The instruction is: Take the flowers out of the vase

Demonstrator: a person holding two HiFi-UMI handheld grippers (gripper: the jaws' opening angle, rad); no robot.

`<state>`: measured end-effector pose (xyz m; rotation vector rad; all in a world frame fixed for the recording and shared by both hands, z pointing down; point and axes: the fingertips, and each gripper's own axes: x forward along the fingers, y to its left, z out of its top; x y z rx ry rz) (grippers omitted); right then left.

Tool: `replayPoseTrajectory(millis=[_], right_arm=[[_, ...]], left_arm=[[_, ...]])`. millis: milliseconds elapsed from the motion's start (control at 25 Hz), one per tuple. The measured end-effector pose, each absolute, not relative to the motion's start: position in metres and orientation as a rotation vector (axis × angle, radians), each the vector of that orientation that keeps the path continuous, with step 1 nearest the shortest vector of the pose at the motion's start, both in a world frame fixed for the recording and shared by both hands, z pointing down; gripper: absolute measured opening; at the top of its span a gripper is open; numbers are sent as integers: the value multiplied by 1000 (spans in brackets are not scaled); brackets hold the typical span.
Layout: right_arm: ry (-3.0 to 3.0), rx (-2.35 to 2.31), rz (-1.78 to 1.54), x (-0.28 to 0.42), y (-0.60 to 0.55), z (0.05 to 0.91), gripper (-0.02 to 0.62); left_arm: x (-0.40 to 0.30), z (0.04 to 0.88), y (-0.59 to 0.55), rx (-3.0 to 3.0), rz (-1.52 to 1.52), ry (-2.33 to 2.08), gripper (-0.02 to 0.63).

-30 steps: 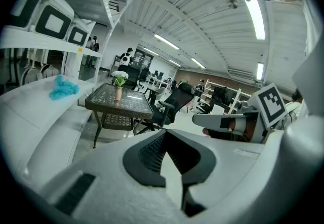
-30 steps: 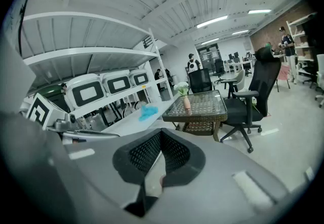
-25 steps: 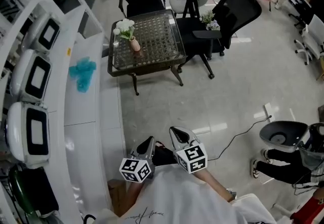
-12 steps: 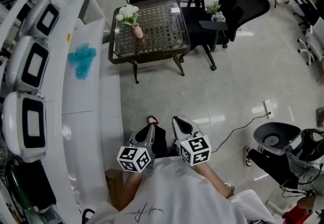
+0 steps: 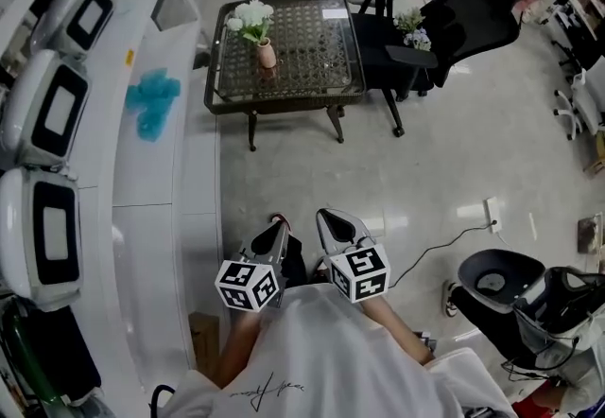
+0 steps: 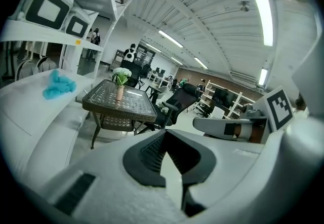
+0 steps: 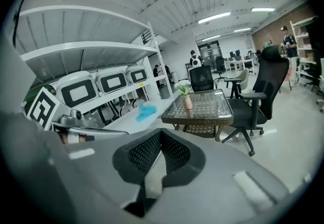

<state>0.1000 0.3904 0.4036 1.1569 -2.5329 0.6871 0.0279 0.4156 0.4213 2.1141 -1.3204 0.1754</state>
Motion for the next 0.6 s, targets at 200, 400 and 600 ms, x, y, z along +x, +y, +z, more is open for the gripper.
replayPoseTrajectory(millis=[200,400,600], right_arm=[[-2528,1168,678,90,366,397,6],[-2519,1173,688,75,346,398,6],[-2509,1178,693,56,321,401,6]], left_arm=[[25,419,388,2131,180,-1290,0],[15,415,361,2151,186,-1276,0],[-3,409,330,2143,117,-1281,0]])
